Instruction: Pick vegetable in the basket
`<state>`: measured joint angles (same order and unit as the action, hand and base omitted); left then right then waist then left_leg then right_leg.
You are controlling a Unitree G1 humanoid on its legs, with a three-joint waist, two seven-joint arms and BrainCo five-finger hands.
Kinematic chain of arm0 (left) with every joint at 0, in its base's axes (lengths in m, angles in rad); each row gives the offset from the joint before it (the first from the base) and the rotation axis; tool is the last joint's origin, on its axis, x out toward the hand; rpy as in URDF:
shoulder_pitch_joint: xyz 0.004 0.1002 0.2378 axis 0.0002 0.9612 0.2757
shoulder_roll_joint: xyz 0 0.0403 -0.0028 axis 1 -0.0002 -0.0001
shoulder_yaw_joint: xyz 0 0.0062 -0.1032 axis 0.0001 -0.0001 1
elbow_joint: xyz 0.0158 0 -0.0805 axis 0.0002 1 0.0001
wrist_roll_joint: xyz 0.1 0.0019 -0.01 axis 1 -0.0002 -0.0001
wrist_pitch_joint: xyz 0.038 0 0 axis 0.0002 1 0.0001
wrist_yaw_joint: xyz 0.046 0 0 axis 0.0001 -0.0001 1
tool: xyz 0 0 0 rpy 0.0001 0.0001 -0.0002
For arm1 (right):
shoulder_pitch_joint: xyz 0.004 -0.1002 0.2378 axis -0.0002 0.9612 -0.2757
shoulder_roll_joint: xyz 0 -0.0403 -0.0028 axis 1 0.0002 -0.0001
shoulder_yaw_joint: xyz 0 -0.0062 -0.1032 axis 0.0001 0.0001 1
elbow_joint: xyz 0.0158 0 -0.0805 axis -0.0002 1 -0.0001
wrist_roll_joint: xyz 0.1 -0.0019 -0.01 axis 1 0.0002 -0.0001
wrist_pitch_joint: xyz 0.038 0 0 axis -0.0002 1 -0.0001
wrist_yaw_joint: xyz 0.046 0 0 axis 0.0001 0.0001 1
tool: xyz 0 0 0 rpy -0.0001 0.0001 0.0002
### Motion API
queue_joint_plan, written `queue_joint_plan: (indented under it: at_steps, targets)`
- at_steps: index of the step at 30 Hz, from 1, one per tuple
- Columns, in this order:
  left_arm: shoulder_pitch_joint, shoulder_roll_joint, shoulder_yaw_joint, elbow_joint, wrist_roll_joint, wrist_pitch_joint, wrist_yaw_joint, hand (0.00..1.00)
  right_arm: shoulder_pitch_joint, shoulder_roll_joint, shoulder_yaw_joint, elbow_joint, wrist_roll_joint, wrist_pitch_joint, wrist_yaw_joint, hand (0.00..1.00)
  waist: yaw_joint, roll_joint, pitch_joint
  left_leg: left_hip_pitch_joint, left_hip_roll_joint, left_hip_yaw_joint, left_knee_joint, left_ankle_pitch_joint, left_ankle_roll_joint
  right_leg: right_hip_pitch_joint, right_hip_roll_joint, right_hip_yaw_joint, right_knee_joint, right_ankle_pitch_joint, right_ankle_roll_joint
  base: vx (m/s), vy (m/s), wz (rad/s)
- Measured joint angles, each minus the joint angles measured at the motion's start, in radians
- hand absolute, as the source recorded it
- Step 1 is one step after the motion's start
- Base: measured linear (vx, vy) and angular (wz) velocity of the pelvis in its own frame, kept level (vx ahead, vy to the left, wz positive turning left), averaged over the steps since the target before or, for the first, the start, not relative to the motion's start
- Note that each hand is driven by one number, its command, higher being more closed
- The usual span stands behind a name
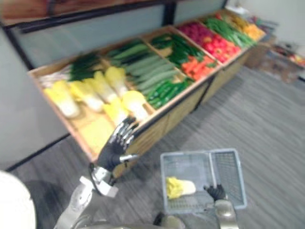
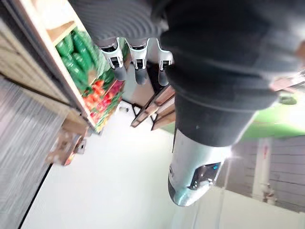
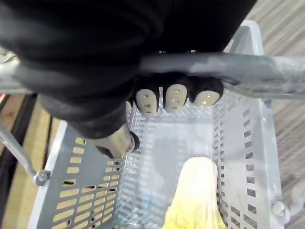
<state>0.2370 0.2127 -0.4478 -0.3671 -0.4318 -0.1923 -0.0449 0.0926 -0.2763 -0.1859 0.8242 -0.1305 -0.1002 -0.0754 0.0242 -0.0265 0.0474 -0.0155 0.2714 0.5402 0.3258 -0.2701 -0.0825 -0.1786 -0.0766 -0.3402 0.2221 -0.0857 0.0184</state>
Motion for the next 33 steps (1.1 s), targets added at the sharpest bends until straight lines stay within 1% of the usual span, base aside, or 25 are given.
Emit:
queue_joint_plan:
  at_steps: [2, 3, 5, 6, 7, 8, 9, 10, 11, 13, 14, 15, 16, 17, 18, 19, 22, 25, 27, 28, 29, 30, 31, 32, 33]
  targets:
    - [-0.003, -0.015, 0.022, 0.021, 0.0, -0.003, -0.001, 0.0, 0.033, 0.002, -0.002, -0.001, 0.002, 0.001, 0.003, 1.0, -0.021, 0.004, -0.001, 0.037, 0.009, 0.03, 0.0, 0.037, 0.008, 0.039, 0.036, 0.055, -0.077, 0.035, -0.013, 0.12, -0.131, -0.84]
    - [-0.01, -0.016, 0.023, 0.047, 0.0, -0.005, -0.001, 0.0, 0.054, 0.001, -0.009, -0.009, 0.002, 0.001, 0.001, 1.0, -0.033, 0.01, -0.005, 0.038, 0.023, 0.026, 0.045, 0.049, 0.008, 0.062, 0.048, 0.075, -0.104, 0.043, -0.015, 0.13, -0.157, -0.61]
    - [-0.014, -0.021, 0.023, 0.082, 0.0, -0.006, -0.001, 0.0, 0.089, 0.0, -0.01, -0.024, -0.002, 0.0, -0.002, 1.0, -0.046, 0.013, -0.004, 0.027, 0.051, 0.018, 0.158, 0.072, 0.026, 0.091, 0.058, 0.113, -0.122, 0.047, -0.018, 0.09, -0.11, -0.61]
    - [-0.015, -0.022, 0.022, 0.099, 0.0, -0.006, -0.001, 0.0, 0.106, -0.003, -0.01, -0.025, -0.013, 0.0, -0.001, 1.0, -0.048, 0.014, -0.002, 0.006, 0.064, -0.014, 0.246, 0.105, 0.044, 0.109, 0.058, 0.139, -0.129, 0.047, -0.018, 0.07, -0.072, -0.66]
    - [-0.013, -0.023, 0.023, 0.106, 0.0, -0.007, -0.001, 0.0, 0.117, -0.007, -0.01, -0.025, -0.02, 0.0, -0.002, 1.0, -0.047, 0.005, 0.004, -0.022, 0.063, -0.061, 0.31, 0.139, 0.053, 0.121, 0.055, 0.165, -0.135, 0.048, -0.02, 0.08, -0.029, -0.67]
    - [-0.012, -0.022, 0.024, 0.107, 0.0, -0.008, -0.001, 0.0, 0.123, -0.014, -0.01, -0.025, -0.025, 0.0, -0.002, 1.0, -0.046, 0.007, 0.006, -0.045, 0.058, -0.113, 0.363, 0.138, 0.05, 0.129, 0.05, 0.19, -0.14, 0.049, -0.02, 0.06, 0.065, -0.69]
    - [-0.009, -0.03, 0.023, 0.107, 0.0, -0.014, -0.001, 0.0, 0.126, -0.026, -0.011, -0.023, -0.03, 0.005, -0.007, 1.0, -0.044, 0.015, 0.008, -0.076, 0.028, -0.189, 0.395, 0.091, 0.034, 0.133, 0.039, 0.22, -0.144, 0.052, -0.018, 0.03, 0.084, -0.61]
    - [-0.008, -0.034, 0.024, 0.107, 0.0, -0.017, -0.001, 0.0, 0.127, -0.029, -0.013, -0.023, -0.033, 0.007, -0.008, 1.0, -0.043, 0.015, 0.009, -0.089, 0.006, -0.22, 0.39, 0.067, 0.028, 0.134, 0.03, 0.233, -0.149, 0.054, -0.015, 0.0, 0.17, -0.55]
    - [-0.005, -0.036, 0.025, 0.107, 0.0, -0.02, -0.001, 0.0, 0.129, -0.029, -0.024, -0.022, -0.035, 0.008, -0.008, 1.0, -0.043, 0.015, 0.009, -0.108, -0.03, -0.266, 0.347, 0.035, 0.025, 0.138, 0.015, 0.255, -0.161, 0.059, -0.006, -0.01, 0.185, -0.47]
    - [0.009, -0.036, 0.028, 0.107, 0.0, -0.023, 0.0, 0.0, 0.129, -0.027, -0.037, -0.022, -0.034, 0.007, -0.01, 1.0, -0.044, 0.018, 0.011, -0.104, -0.073, -0.333, 0.204, 0.025, 0.024, 0.15, -0.004, 0.277, -0.181, 0.066, 0.004, -0.02, 0.22, -0.37]
    - [0.016, -0.042, 0.033, 0.106, 0.0, -0.024, 0.0, 0.0, 0.129, -0.027, -0.045, -0.022, -0.033, 0.007, -0.014, 1.0, -0.044, 0.029, 0.01, -0.095, -0.096, -0.385, 0.071, 0.044, 0.029, 0.147, -0.008, 0.288, -0.188, 0.069, 0.012, -0.06, 0.256, -0.22]
    - [0.019, -0.056, 0.039, 0.105, 0.0, -0.026, 0.001, 0.0, 0.128, -0.033, -0.048, -0.023, -0.032, 0.005, -0.02, 1.0, -0.045, 0.055, 0.016, -0.084, -0.109, -0.452, -0.059, 0.082, 0.027, 0.146, 0.001, 0.288, -0.195, 0.07, 0.033, -0.07, 0.278, -0.23]
    - [0.024, -0.062, 0.047, 0.107, 0.0, -0.028, 0.002, 0.0, 0.125, -0.03, -0.054, -0.016, -0.032, 0.007, -0.027, 1.0, -0.041, 0.066, 0.017, -0.086, -0.114, -0.488, -0.093, 0.113, -0.013, 0.147, 0.004, 0.288, -0.207, 0.075, 0.047, -0.04, 0.292, -0.12]
    - [0.03, -0.06, 0.053, 0.112, 0.0, -0.025, 0.004, 0.0, 0.127, -0.021, -0.056, -0.011, -0.033, 0.014, -0.034, 1.0, -0.044, 0.058, 0.015, -0.086, -0.129, -0.486, -0.099, 0.107, -0.006, 0.153, -0.005, 0.289, -0.223, 0.08, 0.055, 0.0, 0.222, 0.06]
    - [0.035, -0.043, 0.061, 0.105, 0.0, -0.03, 0.006, 0.0, 0.134, -0.015, -0.06, -0.011, -0.034, 0.005, -0.033, 1.0, -0.049, 0.053, 0.013, -0.082, -0.168, -0.491, -0.115, 0.107, -0.007, 0.166, -0.041, 0.279, -0.244, 0.099, 0.07, 0.03, 0.31, 0.13]
    - [0.034, -0.041, 0.069, 0.105, -0.001, -0.03, 0.009, 0.0, 0.133, -0.015, -0.061, -0.012, -0.034, 0.004, -0.033, 1.0, -0.05, 0.039, 0.021, -0.083, -0.191, -0.48, -0.115, 0.102, 0.001, 0.165, -0.068, 0.28, -0.245, 0.109, 0.087, 0.04, 0.241, 0.1]
    - [0.044, -0.035, 0.062, 0.105, -0.016, -0.031, 0.01, 0.0, 0.127, -0.012, -0.062, -0.012, -0.034, 0.004, -0.039, 1.0, -0.046, 0.032, 0.022, -0.063, -0.221, -0.447, -0.115, 0.094, 0.02, 0.174, -0.1, 0.295, -0.256, 0.117, 0.098, 0.06, 0.191, -0.2]
    - [0.044, -0.005, 0.047, 0.105, -0.021, -0.031, 0.001, 0.0, 0.103, -0.009, -0.059, -0.012, -0.034, 0.0, -0.039, 1.0, -0.046, 0.027, 0.021, -0.034, -0.224, -0.391, -0.115, 0.081, 0.043, 0.164, -0.106, 0.332, -0.254, 0.119, 0.101, 0.09, 0.123, -0.52]
    - [0.043, -0.003, 0.039, 0.105, -0.024, -0.03, 0.0, 0.0, 0.081, -0.009, -0.059, -0.011, -0.035, -0.004, -0.041, 1.0, -0.044, 0.025, 0.021, -0.031, -0.216, -0.352, -0.115, 0.075, 0.048, 0.122, -0.097, 0.352, -0.207, 0.122, 0.106, 0.08, 0.088, -0.83]
    - [0.042, -0.002, 0.03, 0.105, -0.025, -0.029, -0.001, 0.0, 0.047, -0.009, -0.057, -0.002, -0.047, -0.005, -0.041, 1.0, -0.043, 0.027, 0.021, -0.027, -0.205, -0.328, -0.116, 0.074, 0.047, 0.042, -0.078, 0.353, -0.099, 0.12, 0.103, 0.03, 0.041, -0.78]
    - [0.041, -0.001, 0.027, 0.105, -0.025, -0.029, -0.001, 0.0, 0.041, -0.009, -0.057, 0.001, -0.047, -0.005, -0.041, 1.0, -0.044, 0.027, 0.022, -0.024, -0.204, -0.328, -0.116, 0.075, 0.047, 0.029, -0.075, 0.353, -0.078, 0.118, 0.099, 0.02, 0.037, -0.89]
    - [0.041, 0.005, 0.011, 0.106, -0.025, -0.026, -0.002, 0.0, 0.024, -0.009, -0.057, 0.012, -0.047, -0.006, -0.044, 1.0, -0.045, 0.028, 0.027, -0.002, -0.197, -0.325, -0.119, 0.074, 0.047, -0.005, -0.07, 0.353, 0.001, 0.111, 0.089, 0.0, 0.004, -0.46]
    - [0.041, 0.009, 0.003, 0.106, -0.025, -0.026, -0.002, 0.0, 0.022, -0.009, -0.057, 0.015, -0.047, -0.006, -0.047, 1.0, -0.046, 0.018, 0.034, 0.01, -0.195, -0.321, -0.125, 0.074, 0.047, -0.014, -0.068, 0.35, 0.028, 0.111, 0.089, 0.0, 0.029, -0.49]
    - [0.038, 0.018, -0.011, 0.106, -0.025, -0.026, -0.004, 0.0, 0.021, -0.008, -0.058, 0.017, -0.047, -0.006, -0.048, 1.0, -0.048, 0.021, 0.033, 0.039, -0.195, -0.308, -0.141, 0.067, 0.049, -0.01, -0.076, 0.334, 0.045, 0.111, 0.089, -0.03, 0.045, -0.29]
    - [0.04, 0.029, -0.021, 0.105, -0.025, -0.026, -0.005, 0.0, 0.032, -0.001, -0.058, 0.018, -0.047, -0.006, -0.049, 1.0, -0.048, 0.008, 0.031, 0.042, -0.197, -0.302, -0.148, 0.059, 0.057, -0.009, -0.088, 0.308, 0.036, 0.094, 0.064, -0.03, 0.055, -0.23]
